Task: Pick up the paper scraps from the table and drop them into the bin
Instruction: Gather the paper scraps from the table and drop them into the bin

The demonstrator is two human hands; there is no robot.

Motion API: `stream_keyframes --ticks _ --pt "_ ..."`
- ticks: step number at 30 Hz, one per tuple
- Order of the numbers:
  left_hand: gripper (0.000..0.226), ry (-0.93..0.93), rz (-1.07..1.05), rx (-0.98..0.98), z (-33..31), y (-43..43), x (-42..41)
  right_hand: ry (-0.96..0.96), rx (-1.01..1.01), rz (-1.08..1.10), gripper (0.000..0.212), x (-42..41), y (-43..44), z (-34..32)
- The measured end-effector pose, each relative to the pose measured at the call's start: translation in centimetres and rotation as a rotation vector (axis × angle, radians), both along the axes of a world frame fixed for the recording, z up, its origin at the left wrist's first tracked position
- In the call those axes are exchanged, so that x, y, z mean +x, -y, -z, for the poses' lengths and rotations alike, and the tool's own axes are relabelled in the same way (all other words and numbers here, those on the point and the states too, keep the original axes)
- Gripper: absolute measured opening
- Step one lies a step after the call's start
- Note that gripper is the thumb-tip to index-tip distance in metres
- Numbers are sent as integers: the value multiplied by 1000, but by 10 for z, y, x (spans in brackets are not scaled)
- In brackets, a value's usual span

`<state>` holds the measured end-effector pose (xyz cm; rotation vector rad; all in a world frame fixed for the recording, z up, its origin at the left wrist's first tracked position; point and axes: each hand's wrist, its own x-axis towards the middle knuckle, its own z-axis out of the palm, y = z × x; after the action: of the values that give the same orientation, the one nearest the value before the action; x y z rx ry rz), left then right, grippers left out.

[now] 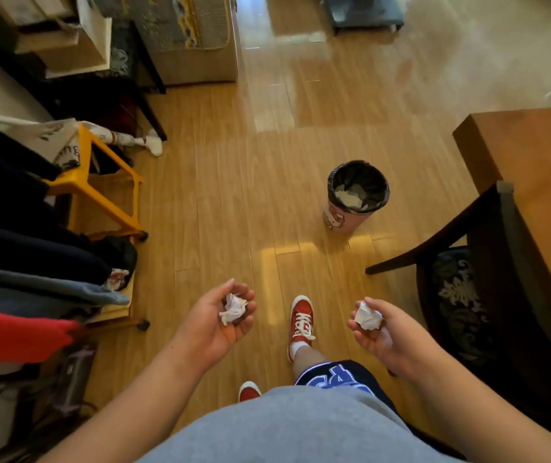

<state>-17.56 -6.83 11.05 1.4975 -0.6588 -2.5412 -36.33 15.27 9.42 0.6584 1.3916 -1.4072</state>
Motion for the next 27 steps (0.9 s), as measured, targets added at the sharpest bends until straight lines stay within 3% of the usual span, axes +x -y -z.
stream_keyframes --ticks 10,19,27 --pt "27 -21 -91 -35 -17 73 -130 -11 -2 -81 31 -143 82 -2" --pt "25 93 -218 23 -1 155 -160 -31 -122 -227 26 -210 233 -16" --pt "24 127 -200 88 26 282 -230 -57 -98 -219 24 -291 372 -13"
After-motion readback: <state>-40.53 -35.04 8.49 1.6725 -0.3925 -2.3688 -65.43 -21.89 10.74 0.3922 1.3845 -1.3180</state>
